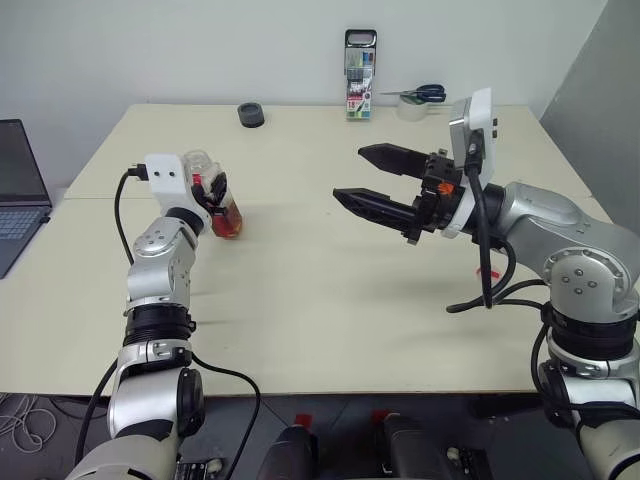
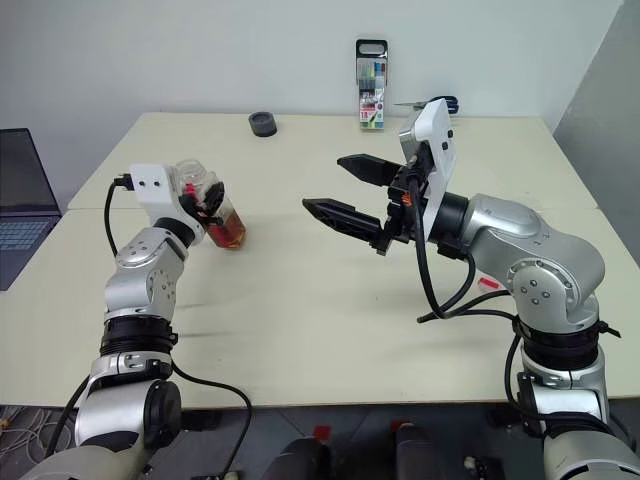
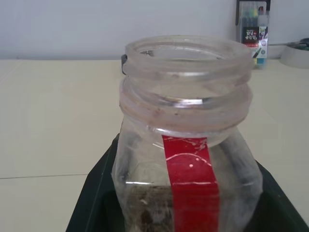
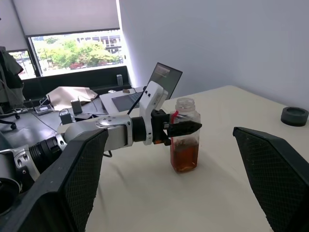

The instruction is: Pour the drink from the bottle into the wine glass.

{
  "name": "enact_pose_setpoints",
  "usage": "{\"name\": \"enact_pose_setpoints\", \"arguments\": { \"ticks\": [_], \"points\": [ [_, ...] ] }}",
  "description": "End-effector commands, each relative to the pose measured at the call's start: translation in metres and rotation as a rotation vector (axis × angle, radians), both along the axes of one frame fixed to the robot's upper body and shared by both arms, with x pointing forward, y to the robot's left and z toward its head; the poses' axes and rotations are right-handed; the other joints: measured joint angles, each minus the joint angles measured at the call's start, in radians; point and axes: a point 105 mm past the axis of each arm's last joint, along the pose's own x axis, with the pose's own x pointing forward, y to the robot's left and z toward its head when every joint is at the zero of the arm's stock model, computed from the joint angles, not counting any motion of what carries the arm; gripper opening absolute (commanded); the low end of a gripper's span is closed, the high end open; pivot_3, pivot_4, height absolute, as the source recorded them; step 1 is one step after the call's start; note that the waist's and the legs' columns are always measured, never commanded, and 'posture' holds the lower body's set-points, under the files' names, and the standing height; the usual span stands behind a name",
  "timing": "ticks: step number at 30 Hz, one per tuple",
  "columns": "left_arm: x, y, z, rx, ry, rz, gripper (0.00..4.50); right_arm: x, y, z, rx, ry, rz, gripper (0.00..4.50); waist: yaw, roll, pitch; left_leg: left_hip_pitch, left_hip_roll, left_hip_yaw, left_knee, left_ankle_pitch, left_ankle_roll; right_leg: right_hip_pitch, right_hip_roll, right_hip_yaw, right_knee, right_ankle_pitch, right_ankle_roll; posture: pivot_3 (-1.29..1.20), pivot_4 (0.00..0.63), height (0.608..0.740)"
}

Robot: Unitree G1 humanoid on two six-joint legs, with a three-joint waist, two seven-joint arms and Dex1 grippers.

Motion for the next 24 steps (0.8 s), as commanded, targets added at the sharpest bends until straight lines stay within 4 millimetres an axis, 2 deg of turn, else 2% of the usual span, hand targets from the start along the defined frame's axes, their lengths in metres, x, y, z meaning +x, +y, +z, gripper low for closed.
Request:
{"name": "enact_pose_setpoints", "arguments": {
  "ticks": [1, 4, 12, 13, 19, 24],
  "points": [
    [0.001, 0.001, 0.018, 0.018, -0.073, -0.009, 1.82, -0.006, -0.001, 0.011, 0.024, -0.064, -0.007, 4.43, 0.0, 0.0, 0.0, 0.0, 0.0, 0.0, 0.0, 0.0, 0.0, 0.0, 0.0, 0.0, 0.0, 0.0, 0.0, 0.0, 0.15, 0.74],
    [0.002, 0.003, 0.012, 0.021, -0.056, -0.005, 1.82, -0.007, -0.002, 0.01, 0.024, -0.063, -0.014, 4.43, 0.0, 0.0, 0.0, 0.0, 0.0, 0.0, 0.0, 0.0, 0.0, 0.0, 0.0, 0.0, 0.0, 0.0, 0.0, 0.0, 0.15, 0.74],
    [-0.003, 0.005, 0.006, 0.015, -0.047, 0.01, 4.34, -0.008, -0.003, 0.004, 0.014, -0.054, -0.026, 4.5, -0.001, 0.0, 0.0, 0.0, 0.0, 0.0, 0.0, 0.0, 0.0, 0.0, 0.0, 0.0, 0.0, 0.0, 0.0, 0.0, 0.15, 0.74],
    [-0.005, 0.005, 0.005, 0.016, -0.046, 0.01, 4.49, -0.008, -0.004, 0.002, 0.014, -0.049, -0.03, 4.5, -0.001, 0.0, 0.0, 0.0, 0.0, 0.0, 0.0, 0.0, 0.0, 0.0, 0.0, 0.0, 0.0, 0.0, 0.0, 0.0, 0.15, 0.74],
    [-0.024, 0.006, -0.012, 0.018, 0.006, 0.036, 4.49, -0.01, -0.008, -0.009, 0.02, -0.019, -0.061, 4.5, -0.001, 0.0, 0.0, 0.0, 0.0, 0.0, 0.0, 0.0, 0.0, 0.0, 0.0, 0.0, 0.001, 0.0, 0.0, 0.0, 0.15, 0.74],
    [-0.051, 0.005, -0.024, 0.043, 0.07, 0.035, 4.49, -0.015, -0.036, -0.041, -0.001, 0.088, -0.173, 4.5, 0.002, -0.001, -0.001, 0.0, 0.0, -0.001, 0.0, 0.0, 0.0, 0.001, -0.001, 0.0, 0.0, 0.0, 0.0, 0.0, 0.15, 0.74]
  ]
}}
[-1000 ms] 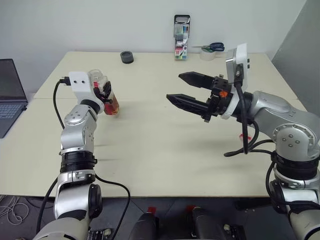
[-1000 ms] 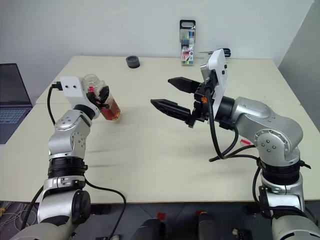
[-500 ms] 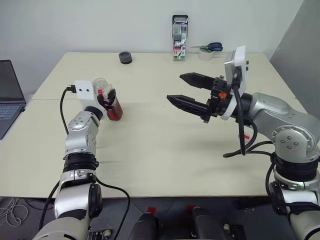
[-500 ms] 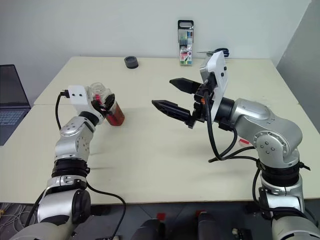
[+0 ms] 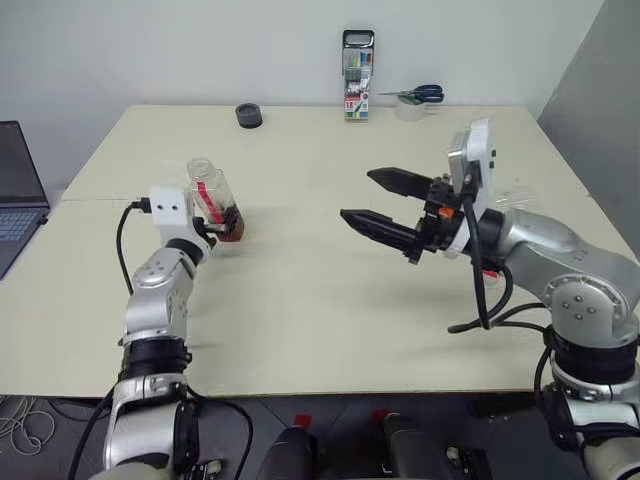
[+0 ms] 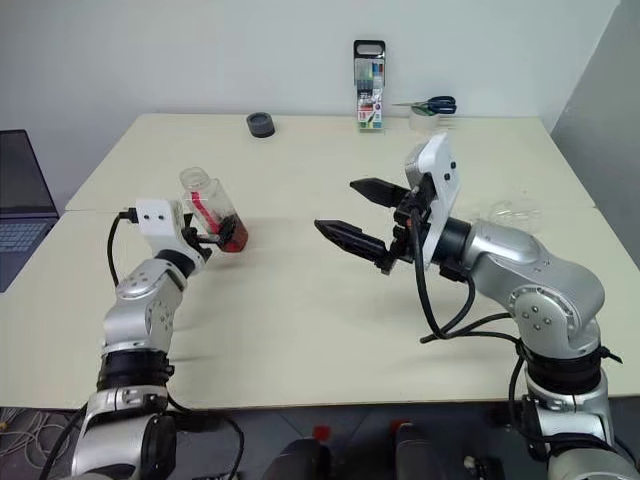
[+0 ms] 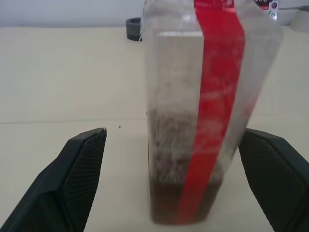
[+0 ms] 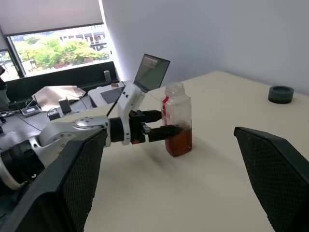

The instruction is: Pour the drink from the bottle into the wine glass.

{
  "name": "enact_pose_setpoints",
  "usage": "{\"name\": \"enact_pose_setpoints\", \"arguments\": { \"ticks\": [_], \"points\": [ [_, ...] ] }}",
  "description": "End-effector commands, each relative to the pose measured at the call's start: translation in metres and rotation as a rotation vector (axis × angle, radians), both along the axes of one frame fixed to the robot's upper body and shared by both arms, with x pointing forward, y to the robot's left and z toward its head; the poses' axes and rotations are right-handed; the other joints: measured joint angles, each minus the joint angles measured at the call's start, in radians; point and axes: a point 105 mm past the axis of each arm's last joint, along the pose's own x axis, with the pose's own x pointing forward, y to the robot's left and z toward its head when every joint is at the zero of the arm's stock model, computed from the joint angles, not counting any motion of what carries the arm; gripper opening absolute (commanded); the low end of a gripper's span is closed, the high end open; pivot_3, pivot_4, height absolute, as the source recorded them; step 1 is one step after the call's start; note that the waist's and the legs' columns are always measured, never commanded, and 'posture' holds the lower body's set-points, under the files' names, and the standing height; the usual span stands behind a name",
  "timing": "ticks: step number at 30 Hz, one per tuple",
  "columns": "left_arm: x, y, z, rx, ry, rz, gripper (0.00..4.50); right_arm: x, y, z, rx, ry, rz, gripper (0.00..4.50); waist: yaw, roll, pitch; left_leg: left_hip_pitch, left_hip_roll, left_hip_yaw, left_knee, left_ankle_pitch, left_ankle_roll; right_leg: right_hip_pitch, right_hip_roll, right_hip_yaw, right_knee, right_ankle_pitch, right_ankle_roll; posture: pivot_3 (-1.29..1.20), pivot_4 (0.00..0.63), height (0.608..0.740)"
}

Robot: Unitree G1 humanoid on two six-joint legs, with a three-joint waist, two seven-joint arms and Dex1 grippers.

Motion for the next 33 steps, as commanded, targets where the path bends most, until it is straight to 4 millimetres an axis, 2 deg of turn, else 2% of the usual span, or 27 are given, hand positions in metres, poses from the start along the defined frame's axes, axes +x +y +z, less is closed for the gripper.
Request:
{"name": "enact_pose_setpoints", "arguments": {
  "ticks": [1, 4, 9, 12, 16, 20, 25, 29, 33],
  "points": [
    [-0.018, -0.004, 0.014, 0.044, -0.008, -0.025, 4.49, -0.008, -0.024, -0.009, 0.001, 0.021, -0.09, 4.5, 0.002, 0.0, 0.0, 0.0, 0.0, 0.001, 0.0, 0.0, 0.0, 0.0, -0.001, 0.0, 0.0, 0.0, 0.0, 0.0, 0.15, 0.74],
    [-0.039, -0.015, 0.013, 0.103, 0.048, -0.123, 4.49, -0.008, -0.047, -0.026, -0.012, 0.08, -0.199, 4.5, 0.001, 0.0, 0.0, 0.001, 0.0, 0.001, 0.0, 0.0, 0.001, 0.001, -0.001, 0.001, 0.0, 0.0, 0.0, 0.0, 0.15, 0.74],
    [-0.072, -0.069, 0.039, 0.209, 0.078, -0.559, 4.49, -0.001, -0.079, -0.046, 0.057, 0.197, -0.395, 4.5, -0.001, 0.0, 0.0, 0.003, 0.001, 0.001, 0.0, -0.002, 0.004, 0.003, 0.003, 0.0, 0.001, 0.0, 0.0, 0.0, 0.15, 0.74],
    [-0.089, -0.103, 0.063, 0.217, 0.067, -0.852, 4.49, 0.019, -0.102, -0.051, 0.277, 0.306, -0.552, 4.5, -0.001, 0.001, 0.001, 0.008, 0.001, 0.002, -0.001, -0.002, 0.004, 0.009, 0.005, -0.001, 0.0, 0.0, 0.0, 0.0, 0.15, 0.74],
    [-0.091, -0.125, 0.087, 0.271, 0.042, -1.061, 4.49, 0.049, -0.134, -0.069, 0.541, 0.489, -0.761, 4.5, -0.003, 0.001, 0.001, 0.018, 0.001, 0.004, -0.004, -0.002, 0.004, 0.019, 0.007, 0.001, -0.003, -0.001, 0.0, 0.0, 0.15, 0.74],
    [-0.083, -0.133, 0.095, 0.329, 0.022, -1.126, 4.49, 0.077, -0.156, -0.084, 0.802, 0.663, -0.889, 4.5, -0.008, 0.004, 0.003, 0.02, 0.0, 0.007, -0.005, -0.002, 0.004, 0.019, 0.009, 0.002, -0.002, -0.001, -0.001, 0.0, 0.15, 0.74],
    [-0.079, -0.142, 0.096, 0.364, 0.005, -1.185, 4.49, 0.101, -0.166, -0.098, 0.959, 0.775, -0.927, 4.5, -0.011, 0.005, 0.003, 0.02, 0.002, 0.011, -0.01, -0.002, 0.004, 0.016, 0.011, 0.005, -0.003, -0.002, -0.002, 0.0, 0.15, 0.74],
    [-0.083, -0.15, 0.093, 0.37, 0.002, -1.237, 4.49, 0.121, -0.159, -0.114, 0.975, 0.84, -0.925, 4.5, -0.016, 0.005, 0.003, 0.021, 0.003, 0.013, -0.013, -0.002, 0.005, 0.016, 0.011, 0.007, -0.004, -0.002, -0.002, 0.0, 0.15, 0.74],
    [-0.081, -0.151, 0.091, 0.371, 0.003, -1.238, 4.49, 0.141, -0.149, -0.116, 0.971, 0.851, -0.904, 4.5, -0.027, 0.005, 0.003, 0.021, 0.004, 0.015, -0.014, -0.002, 0.005, 0.016, 0.011, 0.008, -0.004, -0.002, -0.002, 0.0, 0.15, 0.74]
  ]
}}
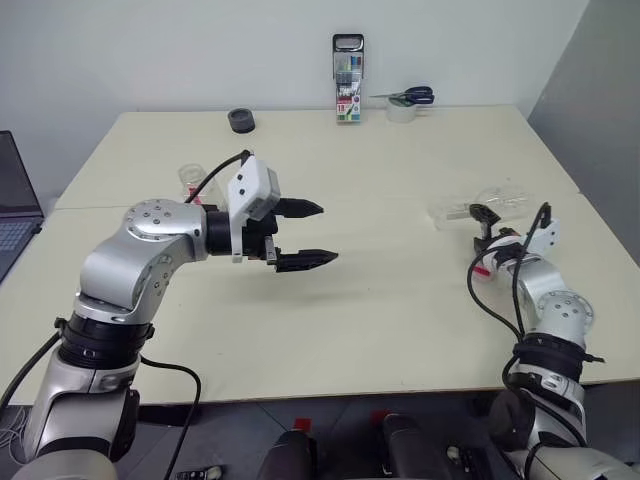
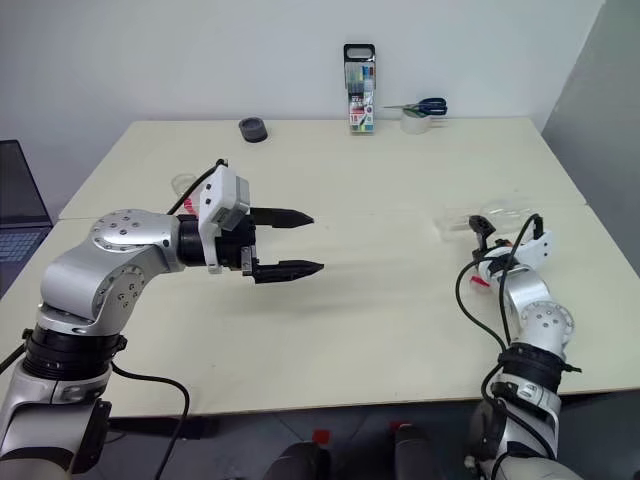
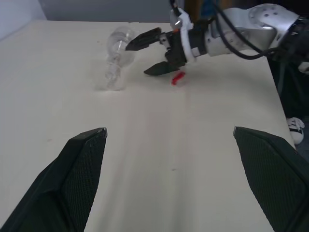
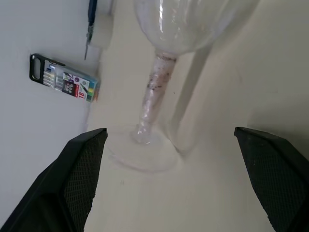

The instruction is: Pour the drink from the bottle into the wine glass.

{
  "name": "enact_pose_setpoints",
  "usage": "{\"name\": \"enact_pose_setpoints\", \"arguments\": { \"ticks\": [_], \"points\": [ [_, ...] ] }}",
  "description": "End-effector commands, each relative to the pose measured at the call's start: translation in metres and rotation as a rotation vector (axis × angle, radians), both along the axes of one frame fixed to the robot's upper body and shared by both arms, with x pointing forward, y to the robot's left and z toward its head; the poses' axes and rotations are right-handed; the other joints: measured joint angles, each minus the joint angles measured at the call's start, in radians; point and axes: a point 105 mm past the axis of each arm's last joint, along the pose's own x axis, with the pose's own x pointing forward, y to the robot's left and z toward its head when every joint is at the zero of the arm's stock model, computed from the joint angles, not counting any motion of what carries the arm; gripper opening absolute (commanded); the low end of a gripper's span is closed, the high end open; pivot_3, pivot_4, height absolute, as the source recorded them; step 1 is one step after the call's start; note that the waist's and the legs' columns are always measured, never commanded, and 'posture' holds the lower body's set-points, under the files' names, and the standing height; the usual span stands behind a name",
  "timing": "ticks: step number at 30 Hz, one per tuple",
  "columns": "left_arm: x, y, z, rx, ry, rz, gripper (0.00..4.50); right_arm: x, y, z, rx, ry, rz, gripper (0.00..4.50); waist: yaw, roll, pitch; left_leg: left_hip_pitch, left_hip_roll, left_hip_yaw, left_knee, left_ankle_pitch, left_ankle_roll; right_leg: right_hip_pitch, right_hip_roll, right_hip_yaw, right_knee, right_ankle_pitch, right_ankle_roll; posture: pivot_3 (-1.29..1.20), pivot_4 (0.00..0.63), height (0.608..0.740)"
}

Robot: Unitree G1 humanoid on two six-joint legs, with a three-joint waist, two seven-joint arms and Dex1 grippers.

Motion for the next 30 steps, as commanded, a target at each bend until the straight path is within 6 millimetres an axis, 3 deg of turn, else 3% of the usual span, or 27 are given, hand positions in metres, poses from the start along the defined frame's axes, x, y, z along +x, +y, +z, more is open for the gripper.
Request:
{"name": "enact_pose_setpoints", "arguments": {
  "ticks": [1, 8, 17, 20, 26, 30],
  "points": [
    [0.002, -0.002, 0.011, -0.007, -0.056, -0.011, 4.49, 0.016, 0.005, 0.013, -0.019, -0.053, 0.006, 4.5, -0.005, 0.0, 0.0, 0.0, 0.0, 0.0, 0.0, 0.0, 0.0, 0.0, 0.0, 0.0, 0.0, 0.0, 0.0, 0.0, 0.15, 0.74],
    [0.004, -0.007, 0.011, -0.027, -0.058, -0.004, 4.49, 0.049, 0.007, 0.013, 0.023, -0.056, -0.075, 4.5, -0.009, 0.0, 0.0, 0.001, 0.001, 0.002, -0.001, 0.0, 0.0, 0.0, 0.001, 0.004, 0.0, 0.0, 0.0, 0.0, 0.15, 0.74],
    [0.009, -0.007, 0.009, -0.018, -0.063, 0.003, 4.49, 0.062, 0.014, 0.012, 0.032, -0.021, -0.114, 4.5, -0.01, 0.0, 0.0, 0.002, 0.002, 0.007, -0.001, 0.0, 0.0, 0.0, 0.002, 0.011, -0.001, 0.0, 0.0, 0.0, 0.15, 0.74],
    [0.01, -0.006, 0.01, -0.015, -0.066, 0.006, 4.5, 0.063, 0.011, 0.012, 0.038, -0.021, -0.13, 3.84, -0.01, 0.0, 0.0, 0.002, 0.002, 0.008, -0.001, 0.0, 0.0, 0.0, 0.002, 0.011, -0.001, 0.0, 0.0, 0.0, 0.15, 0.74],
    [0.013, -0.001, 0.005, 0.001, -0.07, 0.031, 4.5, 0.062, 0.011, 0.01, 0.0, -0.01, -0.124, 1.74, -0.01, 0.0, 0.0, 0.002, 0.002, 0.009, -0.001, 0.0, 0.0, -0.002, 0.002, 0.013, 0.0, 0.0, 0.0, 0.0, 0.15, 0.74],
    [0.013, -0.002, 0.005, -0.002, -0.066, 0.029, 4.5, 0.065, 0.025, 0.018, -0.27, -0.045, -0.027, 0.37, -0.01, 0.0, 0.0, 0.002, 0.002, 0.009, -0.001, 0.0, 0.0, -0.001, 0.002, 0.013, -0.001, 0.0, 0.0, 0.0, 0.15, 0.74]
  ]
}}
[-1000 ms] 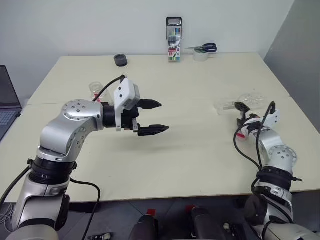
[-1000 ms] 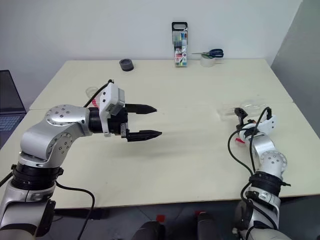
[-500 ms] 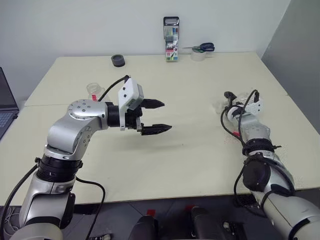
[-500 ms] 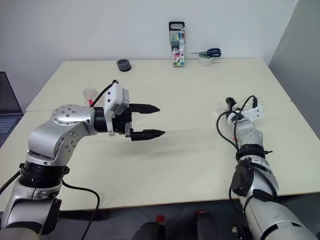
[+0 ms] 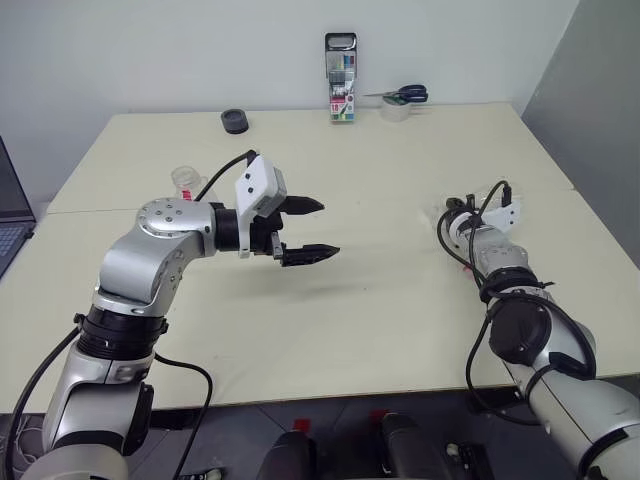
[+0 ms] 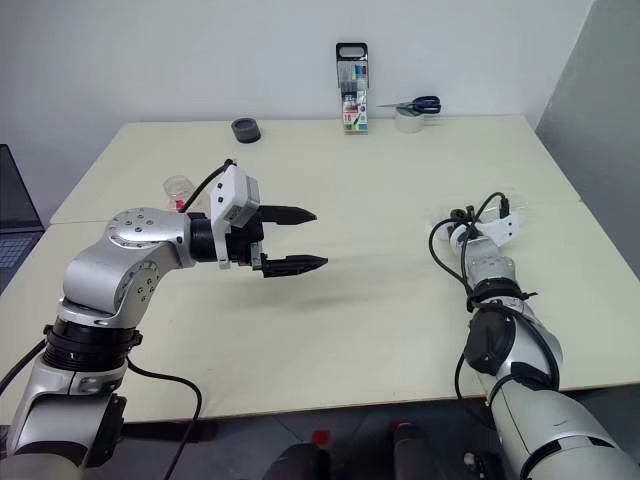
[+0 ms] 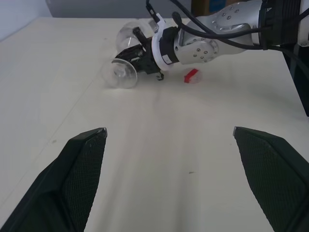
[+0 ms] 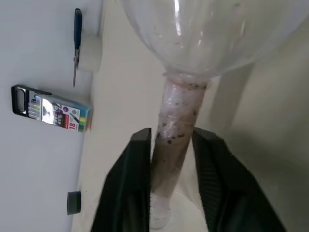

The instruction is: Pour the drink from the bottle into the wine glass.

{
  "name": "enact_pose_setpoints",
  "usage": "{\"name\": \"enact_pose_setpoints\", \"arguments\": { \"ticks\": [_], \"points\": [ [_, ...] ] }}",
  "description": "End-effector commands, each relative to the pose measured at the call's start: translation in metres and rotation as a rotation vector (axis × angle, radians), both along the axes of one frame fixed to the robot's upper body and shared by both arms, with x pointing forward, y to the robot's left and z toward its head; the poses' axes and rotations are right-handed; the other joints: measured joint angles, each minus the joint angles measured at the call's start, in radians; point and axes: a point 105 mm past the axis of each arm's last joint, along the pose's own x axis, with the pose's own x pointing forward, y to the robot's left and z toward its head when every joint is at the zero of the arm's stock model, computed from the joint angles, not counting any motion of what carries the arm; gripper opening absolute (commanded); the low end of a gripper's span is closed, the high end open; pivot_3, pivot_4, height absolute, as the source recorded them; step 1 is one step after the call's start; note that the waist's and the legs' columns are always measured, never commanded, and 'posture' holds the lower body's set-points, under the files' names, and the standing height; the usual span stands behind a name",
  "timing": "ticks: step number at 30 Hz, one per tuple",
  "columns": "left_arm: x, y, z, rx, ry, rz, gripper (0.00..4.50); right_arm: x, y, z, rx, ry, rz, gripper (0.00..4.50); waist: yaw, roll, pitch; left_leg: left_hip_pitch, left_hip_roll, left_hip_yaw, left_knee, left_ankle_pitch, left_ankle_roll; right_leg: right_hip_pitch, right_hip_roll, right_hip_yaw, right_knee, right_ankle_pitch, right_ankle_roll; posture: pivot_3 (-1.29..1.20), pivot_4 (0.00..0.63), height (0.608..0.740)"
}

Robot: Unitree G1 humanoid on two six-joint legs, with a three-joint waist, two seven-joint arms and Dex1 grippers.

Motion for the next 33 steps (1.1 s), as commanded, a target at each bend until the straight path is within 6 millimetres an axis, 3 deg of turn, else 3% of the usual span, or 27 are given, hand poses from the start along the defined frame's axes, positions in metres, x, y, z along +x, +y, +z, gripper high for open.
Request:
{"name": "enact_pose_setpoints", "arguments": {
  "ticks": [1, 5, 8, 14, 20, 23, 26, 29, 33],
  "points": [
    [-0.003, -0.003, 0.01, -0.004, -0.049, -0.016, 4.5, 0.005, 0.014, 0.016, -0.335, -0.038, 0.105, 0.23, 0.0, 0.0, 0.0, 0.0, 0.0, 0.0, 0.0, 0.0, 0.0, 0.0, 0.0, 0.0, 0.0, 0.0, 0.0, 0.0, 0.15, 0.74],
    [-0.001, -0.002, 0.009, -0.005, -0.052, 0.001, 4.5, 0.001, 0.05, 0.024, -0.804, -0.172, 0.254, 0.23, -0.001, 0.0, 0.0, 0.0, 0.0, -0.001, 0.0, 0.0, 0.0, -0.001, 0.0, 0.0, 0.0, 0.0, 0.0, 0.0, 0.15, 0.74],
    [-0.002, -0.001, 0.009, -0.011, -0.047, 0.009, 4.5, -0.01, 0.073, 0.011, -1.066, -0.238, 0.337, 0.23, -0.003, 0.0, 0.0, -0.001, 0.0, -0.002, 0.0, 0.0, -0.001, -0.002, 0.0, 0.001, 0.001, 0.0, 0.0, 0.0, 0.15, 0.74],
    [-0.001, 0.01, 0.007, -0.035, -0.033, 0.089, 4.5, -0.037, 0.077, -0.032, -1.234, -0.182, 0.383, 0.23, -0.003, -0.001, -0.001, 0.0, 0.001, -0.006, 0.0, 0.002, -0.004, -0.002, 0.0, 0.001, 0.001, 0.0, 0.0, 0.0, 0.15, 0.74],
    [-0.007, 0.016, 0.001, -0.04, -0.017, 0.136, 4.5, -0.061, 0.066, -0.063, -1.194, -0.056, 0.419, 0.23, 0.002, -0.003, -0.003, 0.0, 0.001, -0.007, 0.0, 0.001, -0.004, -0.001, 0.0, 0.0, 0.0, 0.0, 0.0, 0.0, 0.15, 0.74],
    [-0.006, 0.02, 0.001, -0.067, -0.018, 0.185, 4.5, -0.068, 0.072, -0.075, -1.178, -0.03, 0.485, 0.23, 0.005, -0.005, -0.005, 0.001, 0.001, -0.009, 0.0, 0.0, -0.001, 0.001, 0.001, -0.002, -0.001, 0.0, 0.0, 0.0, 0.15, 0.74],
    [-0.008, 0.028, 0.004, -0.117, -0.028, 0.251, 4.5, -0.063, 0.086, -0.066, -1.178, -0.083, 0.511, 0.23, 0.003, -0.006, -0.005, 0.004, 0.001, -0.009, -0.001, 0.0, -0.001, 0.002, 0.001, -0.002, -0.001, 0.0, 0.0, 0.0, 0.15, 0.74],
    [-0.019, 0.05, 0.002, -0.217, -0.034, 0.416, 4.5, -0.046, 0.121, -0.033, -1.208, -0.243, 0.509, 0.23, -0.017, -0.007, -0.005, 0.006, 0.004, -0.006, -0.002, -0.001, -0.002, 0.002, 0.002, 0.0, -0.001, 0.0, 0.0, 0.0, 0.15, 0.74],
    [-0.032, 0.057, -0.005, -0.255, -0.022, 0.519, 4.5, -0.036, 0.159, -0.015, -1.197, -0.348, 0.525, 0.23, -0.037, -0.008, -0.005, 0.013, 0.012, 0.001, -0.003, -0.002, -0.003, 0.003, 0.008, 0.004, 0.001, 0.002, -0.003, 0.0, 0.15, 0.74]
  ]
}}
